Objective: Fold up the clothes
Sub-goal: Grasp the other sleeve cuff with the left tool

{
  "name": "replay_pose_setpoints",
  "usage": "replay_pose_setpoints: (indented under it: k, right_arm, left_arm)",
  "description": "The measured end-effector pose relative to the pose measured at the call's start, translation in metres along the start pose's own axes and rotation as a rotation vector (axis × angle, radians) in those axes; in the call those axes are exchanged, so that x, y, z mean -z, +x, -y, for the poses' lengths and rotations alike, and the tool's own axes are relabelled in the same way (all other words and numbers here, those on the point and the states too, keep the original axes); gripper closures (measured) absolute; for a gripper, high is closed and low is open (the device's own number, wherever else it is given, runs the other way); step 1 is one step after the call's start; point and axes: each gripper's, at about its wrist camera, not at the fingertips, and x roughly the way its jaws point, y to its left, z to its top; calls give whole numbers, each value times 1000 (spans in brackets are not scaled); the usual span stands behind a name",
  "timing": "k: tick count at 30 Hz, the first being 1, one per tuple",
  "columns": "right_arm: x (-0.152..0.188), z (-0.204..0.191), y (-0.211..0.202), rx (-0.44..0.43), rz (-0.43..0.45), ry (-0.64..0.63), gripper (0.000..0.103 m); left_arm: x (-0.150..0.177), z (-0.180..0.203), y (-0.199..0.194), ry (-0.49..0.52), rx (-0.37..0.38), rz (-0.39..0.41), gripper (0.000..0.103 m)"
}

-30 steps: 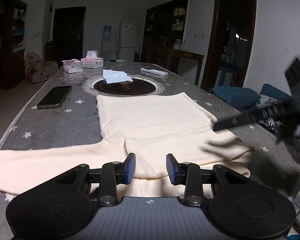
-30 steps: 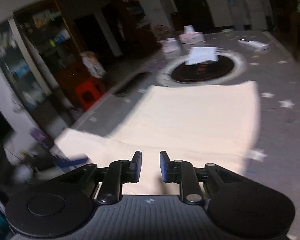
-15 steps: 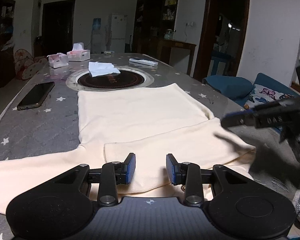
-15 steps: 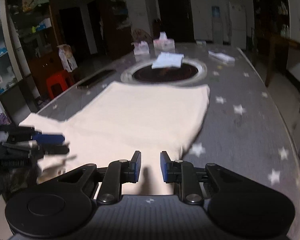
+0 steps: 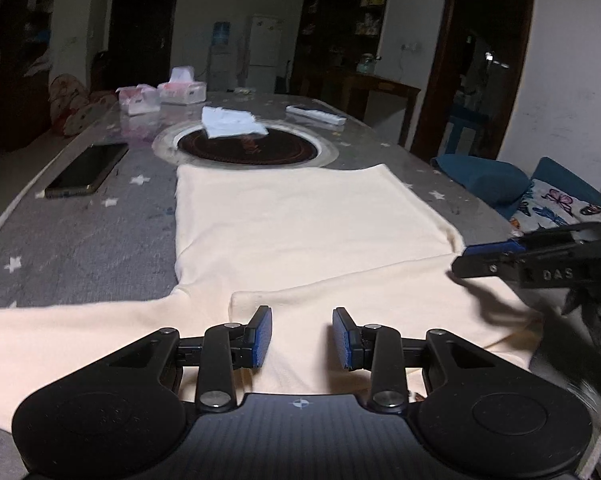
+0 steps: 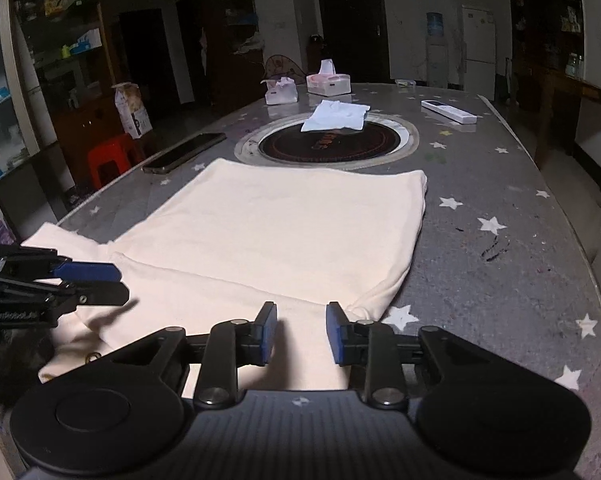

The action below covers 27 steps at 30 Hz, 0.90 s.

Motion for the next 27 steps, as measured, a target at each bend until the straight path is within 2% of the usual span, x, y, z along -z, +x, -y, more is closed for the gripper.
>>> replay_pose_setpoints:
  k: [6, 10, 13, 16, 19, 25, 27]
  right_arm:
    - [0, -8, -3, -10, 14, -10, 67]
    - [1, -16, -2, -23, 6, -23, 66]
    - [1, -22, -6, -27, 13, -42, 62]
    - [0, -28, -13, -36, 27, -61, 60]
    - [-1, -32, -18, -47, 38, -73, 60]
    - [1, -38, -19, -63, 40, -69, 59]
    - [2, -38, -19, -66, 39, -69, 59]
  left_arm:
    - [-10, -2, -4, -18, 5, 48, 66]
    - [-12, -7, 13, -33, -7, 0, 67]
    - [-12, -9, 0, -44, -15, 39, 66]
    - [-11, -21, -25, -68, -82, 100, 66]
    - [-6, -44, -45, -121, -230, 128, 66]
    - [14, -102, -76, -295, -586, 136, 66]
    - [20, -119, -81, -360, -654, 118, 66]
